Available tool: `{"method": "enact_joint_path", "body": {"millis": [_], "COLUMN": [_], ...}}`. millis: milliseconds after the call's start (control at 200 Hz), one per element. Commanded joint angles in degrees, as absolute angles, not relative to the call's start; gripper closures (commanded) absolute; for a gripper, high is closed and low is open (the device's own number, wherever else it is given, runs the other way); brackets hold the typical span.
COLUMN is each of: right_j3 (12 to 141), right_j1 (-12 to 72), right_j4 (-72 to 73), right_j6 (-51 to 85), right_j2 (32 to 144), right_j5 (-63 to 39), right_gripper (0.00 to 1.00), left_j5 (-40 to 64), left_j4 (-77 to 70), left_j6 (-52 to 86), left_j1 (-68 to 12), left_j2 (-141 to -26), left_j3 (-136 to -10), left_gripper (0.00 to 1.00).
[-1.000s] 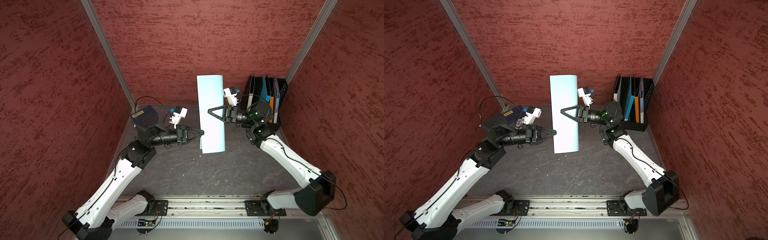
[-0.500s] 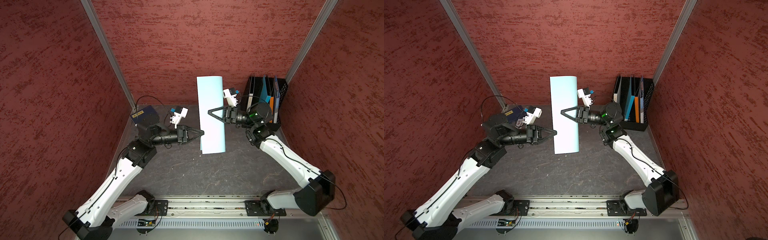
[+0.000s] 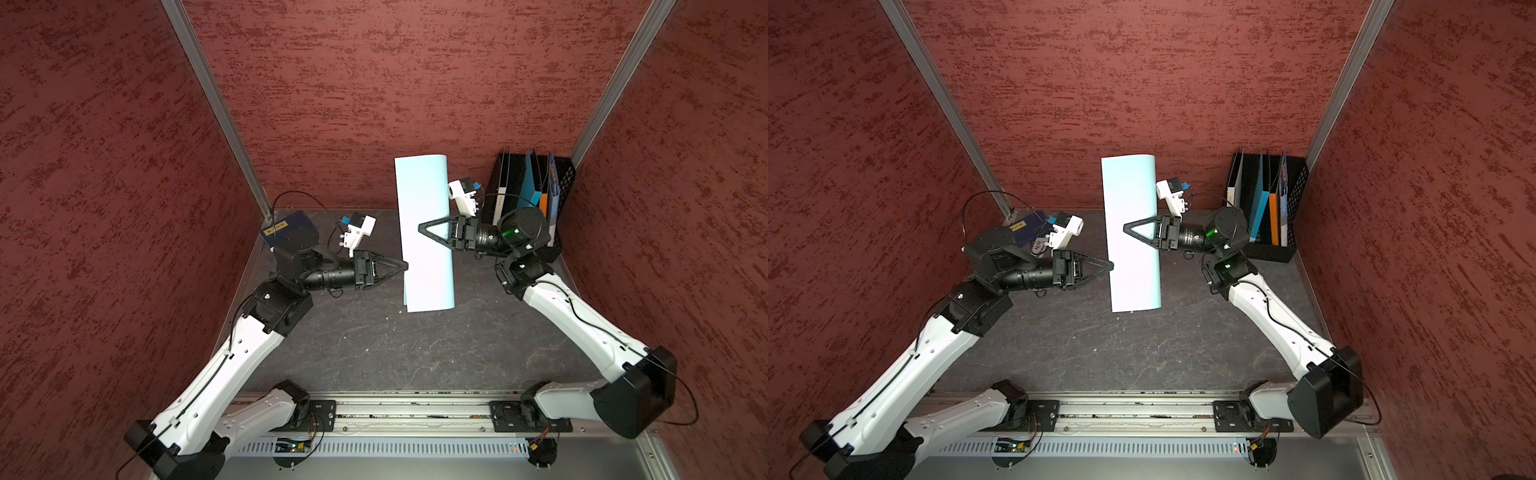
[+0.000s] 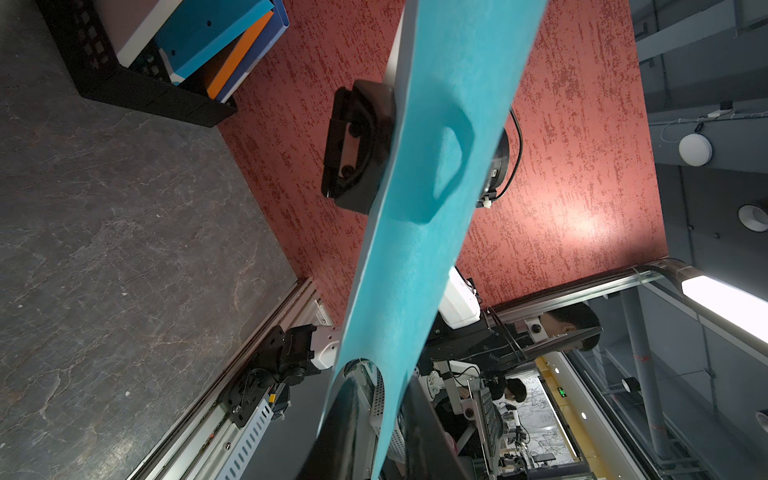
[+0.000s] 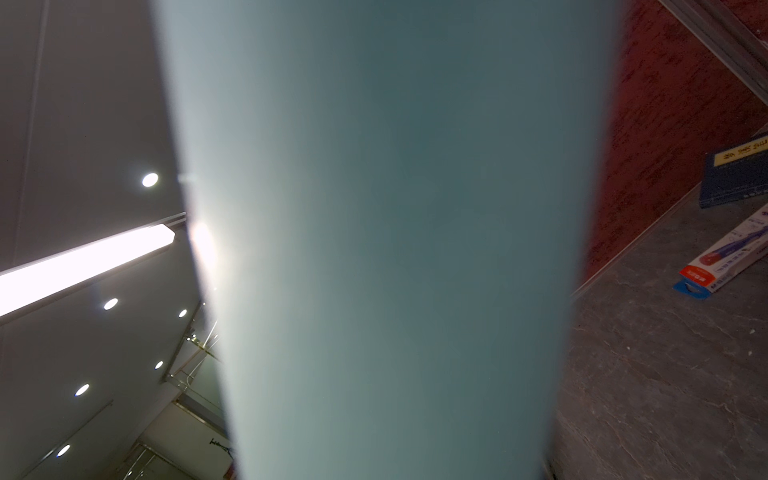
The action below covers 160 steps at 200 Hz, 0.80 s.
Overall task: Fold the rectangular paper in half along the long edge
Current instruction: Fold the paper.
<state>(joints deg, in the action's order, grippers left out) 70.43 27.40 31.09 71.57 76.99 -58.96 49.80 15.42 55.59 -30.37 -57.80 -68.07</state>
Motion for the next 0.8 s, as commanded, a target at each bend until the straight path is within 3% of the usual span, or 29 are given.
{"method": "enact_joint_path", "body": {"millis": [0,140,331,381,451,536,646,797], "right_j3": [70.67,70.78,70.95,71.00,71.27,71.61,71.63,71.37], "right_j1": [27.07,27.07,27.07,27.07,27.07,27.07,27.06,27.07], "right_j4": [30.79,30.63,29.77,29.79,29.73,29.67,29.49,29.57], "right_j6": [71.00,71.10,70.54,70.57,70.57,70.44,70.21,70.00], "right_j2": [75.59,75.54,75.67,75.84,75.99,76.13,76.32,76.44], "right_j5": [-59.74,-59.77,-59.85,-59.85,-59.94,-59.94,-59.85,-59.60], "right_gripper": [0.64,0.64,0.64,0.64,0.65,0.64,0.65,0.65], "left_j5": [49.74,49.58,49.62,49.86,49.97,49.99,50.05,50.37], "left_j4": [15.46,15.50,15.81,15.87,15.76,15.75,15.89,15.39], "left_j6": [54.28,54.29,54.13,54.09,54.30,54.32,54.32,54.90], "left_j1": [-29.80,-29.62,-29.16,-29.14,-29.15,-29.13,-29.31,-29.69], "left_j2": [-57.37,-57.31,-57.40,-57.61,-57.79,-57.86,-57.84,-58.09], "left_j3": [-69.35,-69.27,-69.48,-69.65,-69.78,-69.86,-69.95,-69.72], "left_gripper": [0.78,0.82,0.98,0.96,0.81,0.76,0.76,0.86]}}
